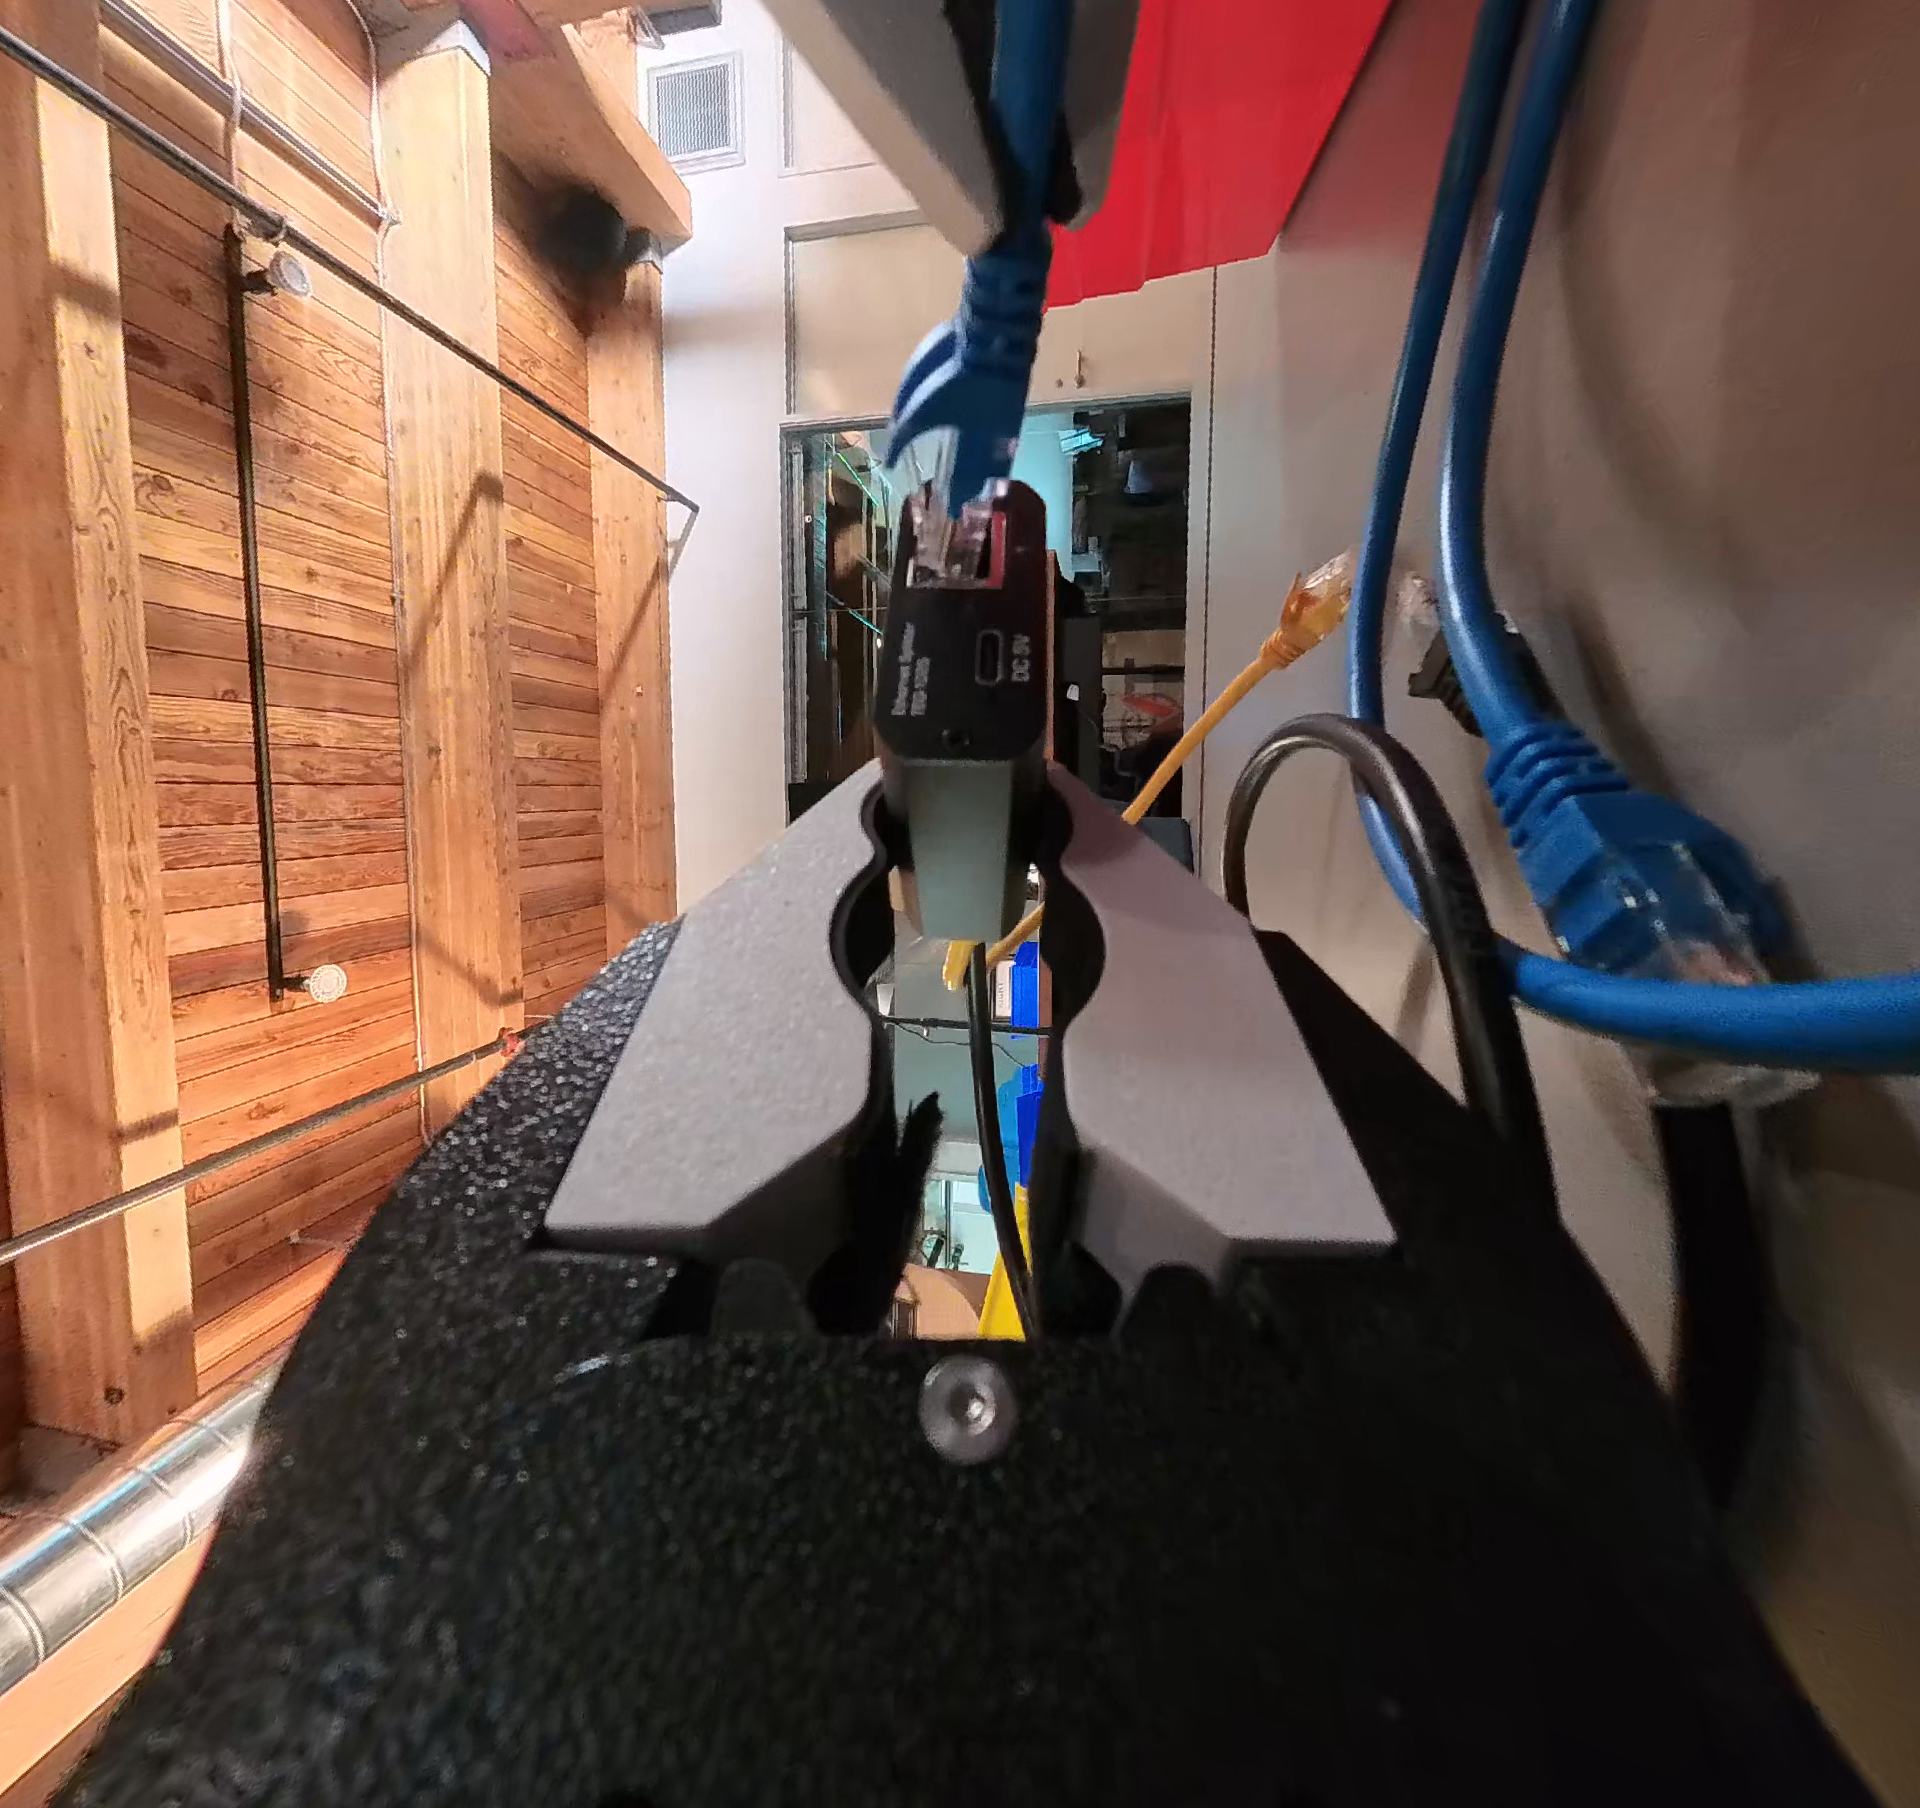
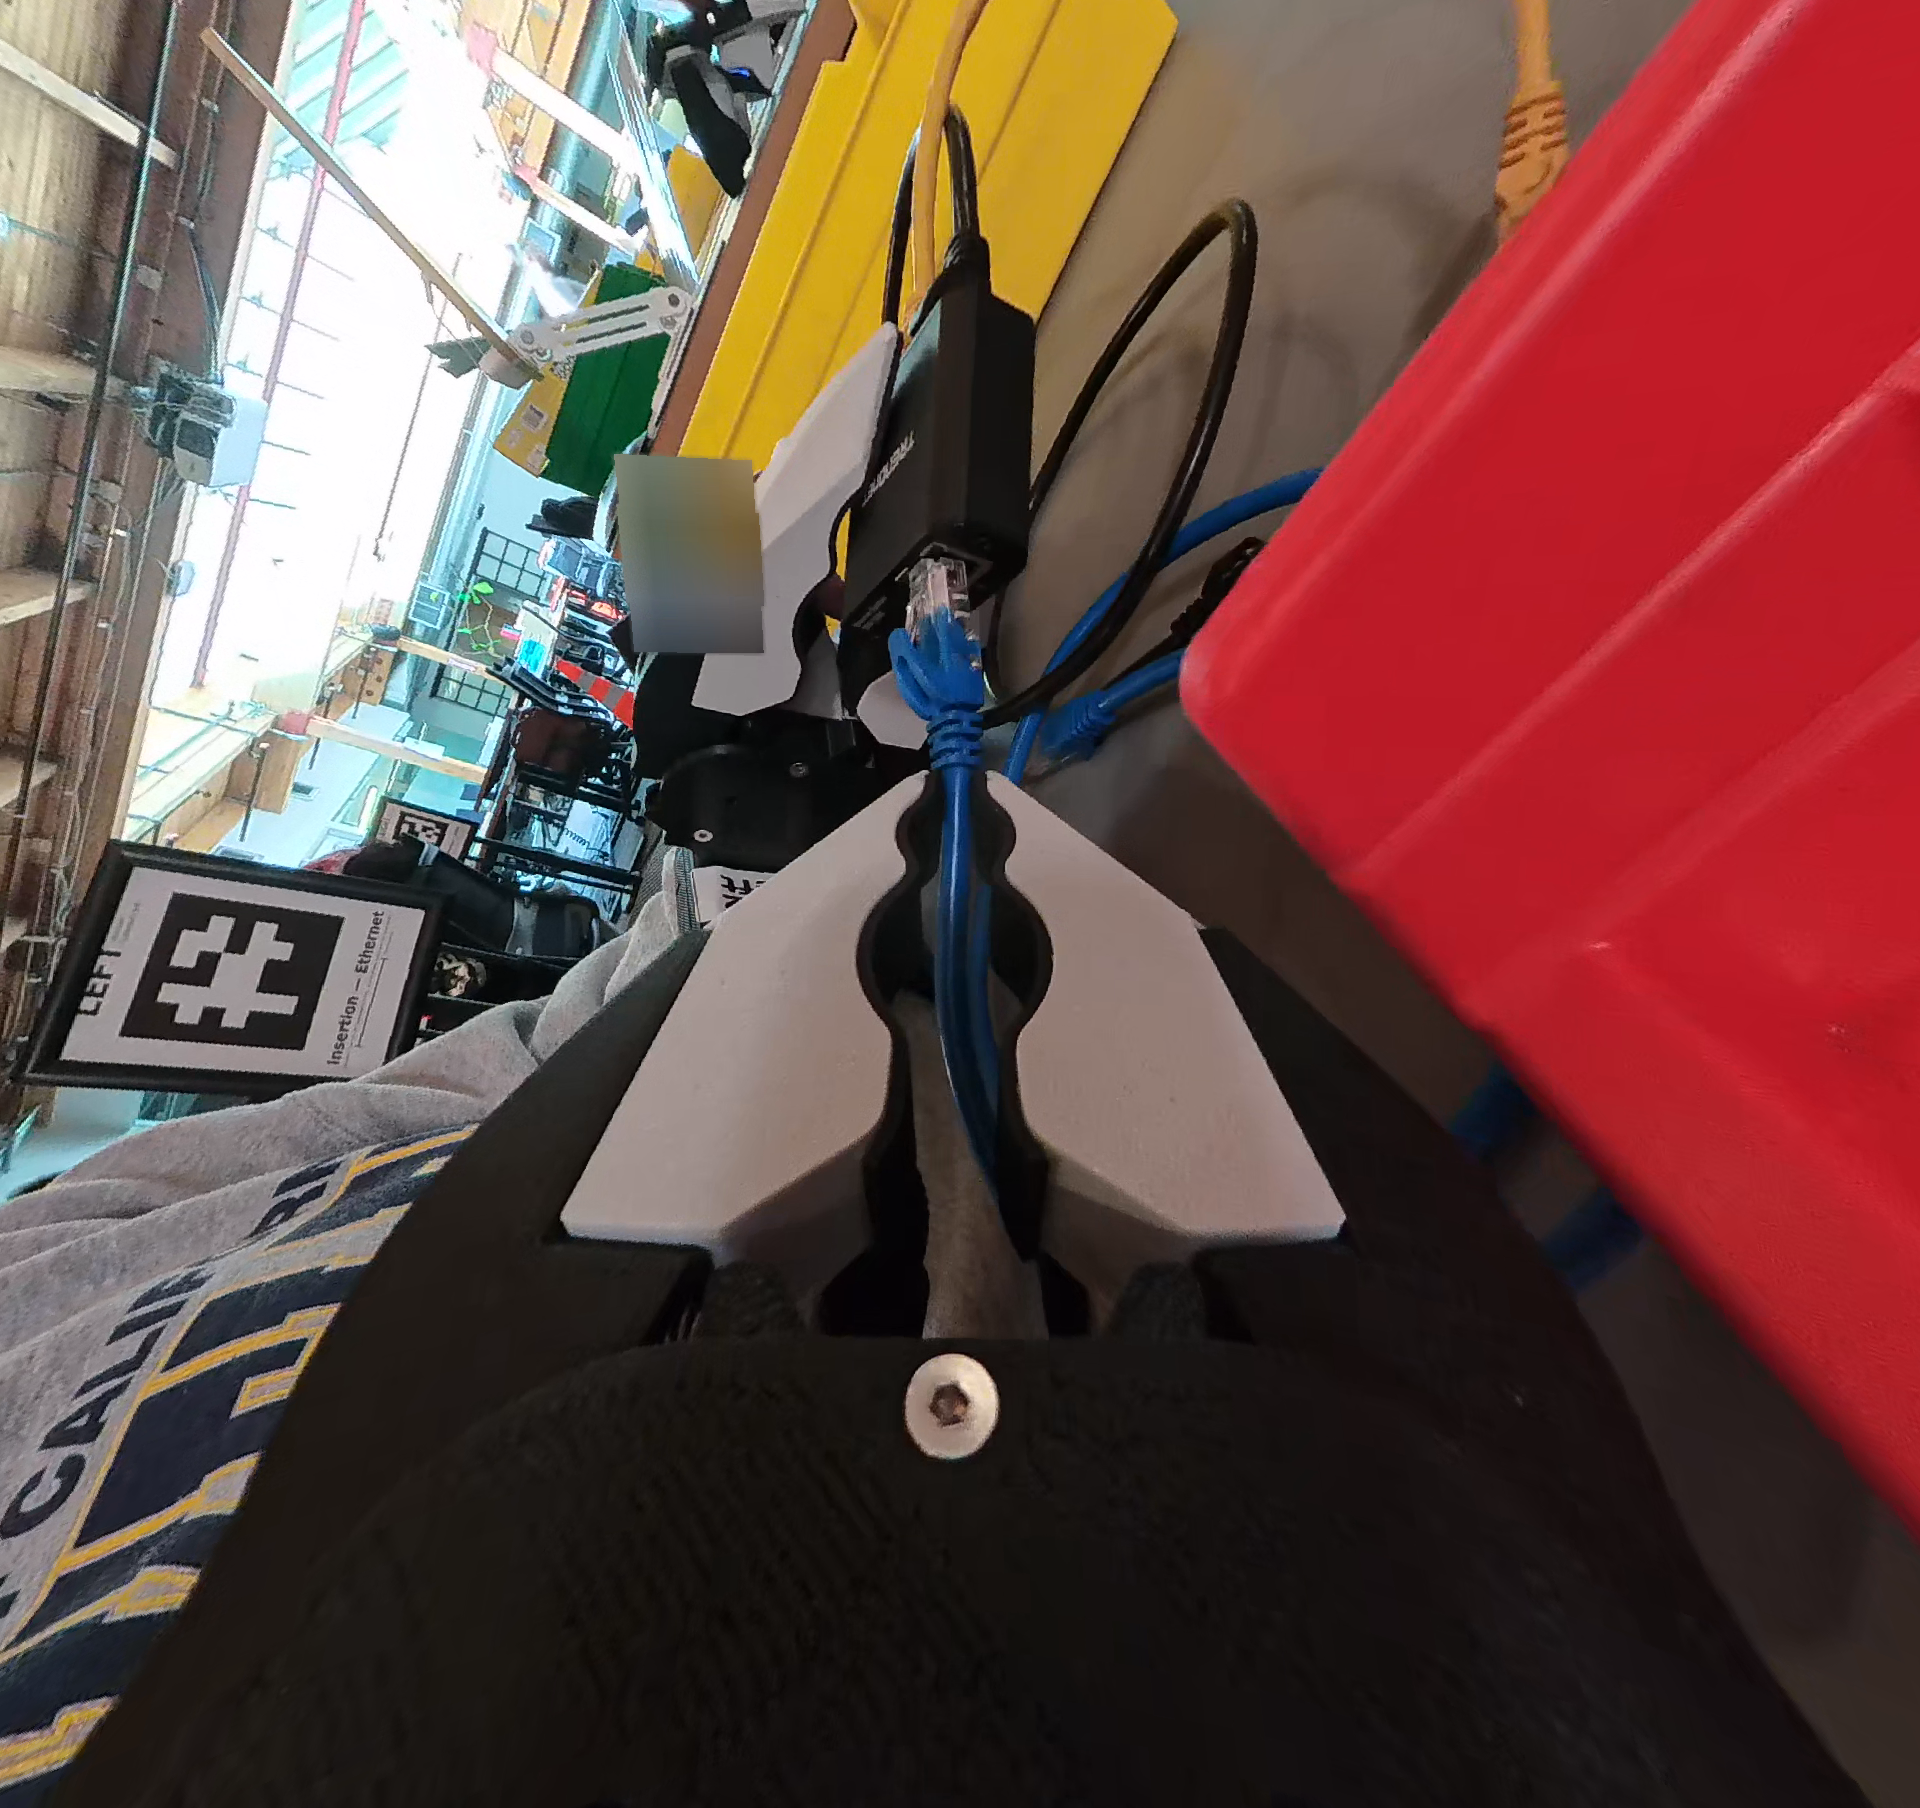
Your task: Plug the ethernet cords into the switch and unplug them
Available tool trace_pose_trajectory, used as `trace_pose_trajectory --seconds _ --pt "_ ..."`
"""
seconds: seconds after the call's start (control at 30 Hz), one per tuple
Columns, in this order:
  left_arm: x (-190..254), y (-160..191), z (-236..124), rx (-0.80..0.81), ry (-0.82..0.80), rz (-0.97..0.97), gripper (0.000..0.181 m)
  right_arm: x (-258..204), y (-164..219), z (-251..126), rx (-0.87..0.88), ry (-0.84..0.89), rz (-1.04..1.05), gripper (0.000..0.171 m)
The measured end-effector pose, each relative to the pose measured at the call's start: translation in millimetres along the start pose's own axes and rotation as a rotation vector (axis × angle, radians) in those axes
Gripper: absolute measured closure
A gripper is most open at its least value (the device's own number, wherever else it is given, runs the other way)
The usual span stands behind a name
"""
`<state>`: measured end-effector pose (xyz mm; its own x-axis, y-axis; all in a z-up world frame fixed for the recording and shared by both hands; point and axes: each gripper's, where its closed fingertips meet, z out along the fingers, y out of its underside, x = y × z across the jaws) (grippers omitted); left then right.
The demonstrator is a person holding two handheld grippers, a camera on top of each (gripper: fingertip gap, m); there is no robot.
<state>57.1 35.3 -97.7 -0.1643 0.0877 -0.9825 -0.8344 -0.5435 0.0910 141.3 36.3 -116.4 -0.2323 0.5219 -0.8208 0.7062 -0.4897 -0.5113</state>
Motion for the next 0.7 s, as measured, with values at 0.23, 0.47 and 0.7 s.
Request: trace_pose_trajectory --seconds 0.23,0.47,0.7 --pt "-0.7 -1.3 -1.0 0.006 -0.003 -0.011 0.161 -0.5 0.1 0.0 0.001 -0.005 0.005 0.169" --pt "-1.9 -4.8 -3.0 0.034 -0.004 -0.036 0.161 -3.2 -4.4 -2.8 0.021 -0.036 0.028 0.169" --pt "-0.3 -8.7 -4.8 0.059 0.002 -0.034 0.161 -3.1 -8.5 -5.6 0.049 -0.048 0.038 0.169"
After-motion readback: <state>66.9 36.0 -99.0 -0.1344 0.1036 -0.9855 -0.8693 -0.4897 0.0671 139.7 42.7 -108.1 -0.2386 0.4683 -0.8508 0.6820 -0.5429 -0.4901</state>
